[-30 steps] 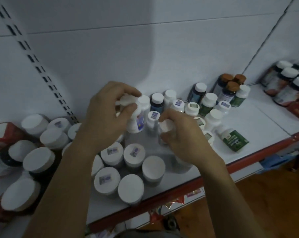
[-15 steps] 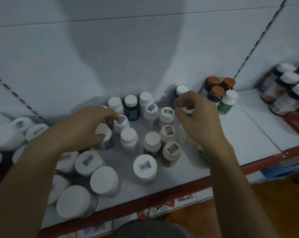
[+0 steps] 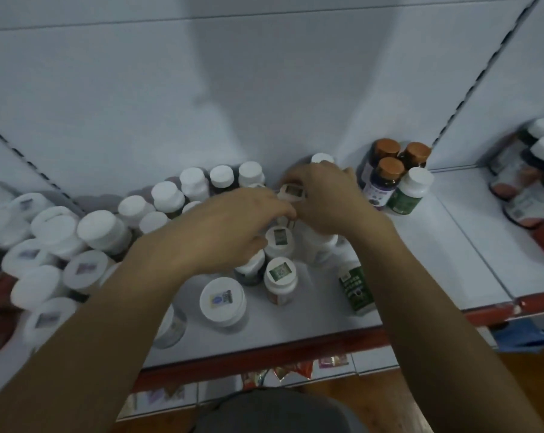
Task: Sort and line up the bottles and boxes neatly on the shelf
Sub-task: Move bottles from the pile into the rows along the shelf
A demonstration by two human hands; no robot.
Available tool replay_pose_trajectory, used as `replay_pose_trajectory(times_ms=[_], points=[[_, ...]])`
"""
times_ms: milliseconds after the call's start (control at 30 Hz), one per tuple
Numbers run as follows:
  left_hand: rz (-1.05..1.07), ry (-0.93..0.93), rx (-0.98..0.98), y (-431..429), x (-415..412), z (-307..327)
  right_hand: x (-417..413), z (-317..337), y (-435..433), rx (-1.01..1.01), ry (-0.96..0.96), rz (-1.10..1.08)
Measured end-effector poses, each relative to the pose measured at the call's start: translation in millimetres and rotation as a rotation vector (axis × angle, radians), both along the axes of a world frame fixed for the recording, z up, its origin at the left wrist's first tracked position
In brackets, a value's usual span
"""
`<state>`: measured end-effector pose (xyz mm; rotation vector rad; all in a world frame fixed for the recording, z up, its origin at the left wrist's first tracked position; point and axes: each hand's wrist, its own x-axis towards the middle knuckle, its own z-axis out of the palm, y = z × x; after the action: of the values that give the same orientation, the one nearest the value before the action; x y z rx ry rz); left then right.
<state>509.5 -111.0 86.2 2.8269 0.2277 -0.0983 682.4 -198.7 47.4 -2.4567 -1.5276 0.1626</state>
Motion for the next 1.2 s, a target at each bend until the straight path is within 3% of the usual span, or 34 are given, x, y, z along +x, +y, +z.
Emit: replay_pose_trajectory(times_ms=[167, 300, 400, 567, 667, 767, 900, 1000, 1200], points=[[-0.064, 0.166, 0.042, -5.6, 20.2, -13.0, 10.3, 1.7, -34.5, 0.532, 0.28, -0.122], [-0.077, 0.225, 0.067, -4.7, 32.2, -16.3, 7.8, 7.1, -49.5, 0.713, 0.44, -0.203], [0.005, 0.054, -0.002, 4.3, 17.6, -2.7, 4.5, 8.4, -55.9, 0.792, 0.514, -0.299], [0.305, -0.437, -0.347, 25.7, -47.3, 26.3, -20.7, 15.8, -49.2, 0.93, 0.763, -0.411], [0.54, -0.716, -0.502, 29.2, -90.5, 22.3, -47.2, 26.5, -27.1, 0.937, 0.936, -0.296], [0.696, -0.826, -0.415, 41.7, -138.6, 22.5, -77.0, 38.9, 5.8, 0.887, 0.996, -0.134], [0.843, -0.951, -0.245, 69.2, -214.8, 32.0, -129.6, 52.4, 47.6, 0.778, 0.934, 0.097], [0.915, -1.05, -0.223, 90.2, -272.3, 35.9, -180.7, 56.4, 76.9, 0.657, 0.877, 0.264], [0.892, -1.024, -0.142, 177.8, -401.5, 28.5, -299.4, 54.1, 132.2, 0.608, 0.767, 0.386]])
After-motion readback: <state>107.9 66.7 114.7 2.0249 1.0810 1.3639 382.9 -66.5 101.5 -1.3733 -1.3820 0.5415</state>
